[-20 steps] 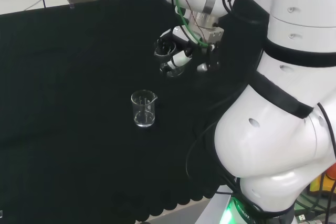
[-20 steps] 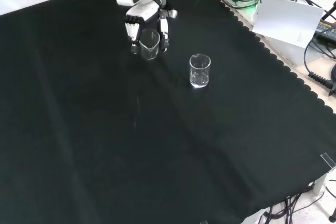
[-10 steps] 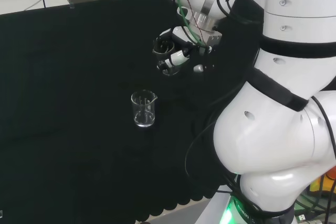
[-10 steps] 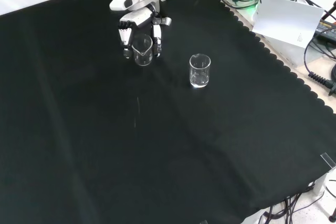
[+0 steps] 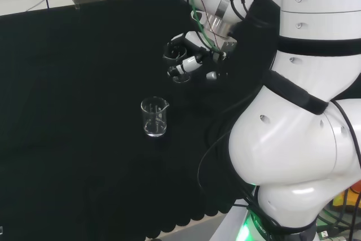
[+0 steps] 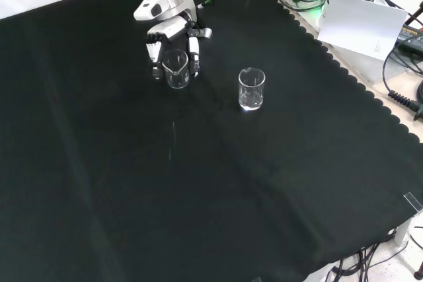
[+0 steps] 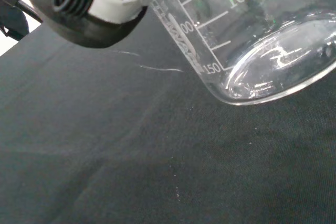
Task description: Place the beaker back on the table.
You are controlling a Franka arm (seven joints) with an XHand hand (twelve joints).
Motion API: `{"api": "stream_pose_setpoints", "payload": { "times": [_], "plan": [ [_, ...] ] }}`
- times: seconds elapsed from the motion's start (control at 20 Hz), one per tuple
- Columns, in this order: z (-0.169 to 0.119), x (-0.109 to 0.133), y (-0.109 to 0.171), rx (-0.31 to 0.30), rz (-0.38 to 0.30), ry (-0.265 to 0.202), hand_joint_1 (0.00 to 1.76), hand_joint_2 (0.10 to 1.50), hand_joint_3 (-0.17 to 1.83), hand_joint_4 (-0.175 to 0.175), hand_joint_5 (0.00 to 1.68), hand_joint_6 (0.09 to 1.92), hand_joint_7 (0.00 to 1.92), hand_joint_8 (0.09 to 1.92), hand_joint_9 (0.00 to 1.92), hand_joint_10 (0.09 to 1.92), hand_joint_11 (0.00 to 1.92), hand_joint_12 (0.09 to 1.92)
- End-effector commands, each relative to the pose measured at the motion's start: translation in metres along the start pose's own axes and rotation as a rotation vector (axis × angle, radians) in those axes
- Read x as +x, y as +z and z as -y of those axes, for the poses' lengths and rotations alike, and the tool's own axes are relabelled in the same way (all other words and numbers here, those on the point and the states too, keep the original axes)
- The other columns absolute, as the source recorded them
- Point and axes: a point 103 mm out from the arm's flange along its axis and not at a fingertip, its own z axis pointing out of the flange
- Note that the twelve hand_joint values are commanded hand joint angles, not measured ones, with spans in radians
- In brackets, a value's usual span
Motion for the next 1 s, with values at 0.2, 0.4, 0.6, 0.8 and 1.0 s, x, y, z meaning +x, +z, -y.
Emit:
{"api": "stream_pose_setpoints", "payload": {
  "times": [0.2,0.4,0.6,0.8,1.0],
  "plan": [
    [-0.005,-0.009,0.012,-0.034,-0.013,0.007,1.31,1.06,-0.17,-0.175,1.29,0.47,1.34,0.45,1.70,0.09,1.39,0.59],
    [-0.009,-0.013,0.023,-0.028,-0.016,0.009,1.31,1.06,-0.17,-0.175,1.29,0.48,1.34,0.46,1.70,0.09,1.38,0.59],
    [-0.010,-0.016,0.029,-0.034,-0.019,0.016,1.31,1.06,-0.17,-0.175,1.29,0.48,1.34,0.46,1.70,0.09,1.38,0.59],
    [-0.012,-0.019,0.032,-0.035,-0.020,0.020,1.31,1.06,-0.17,-0.175,1.29,0.48,1.34,0.46,1.70,0.09,1.38,0.59],
    [-0.010,-0.024,0.034,-0.038,-0.023,0.028,1.31,1.06,-0.17,-0.175,1.29,0.48,1.34,0.46,1.69,0.09,1.38,0.59]
  ]
}}
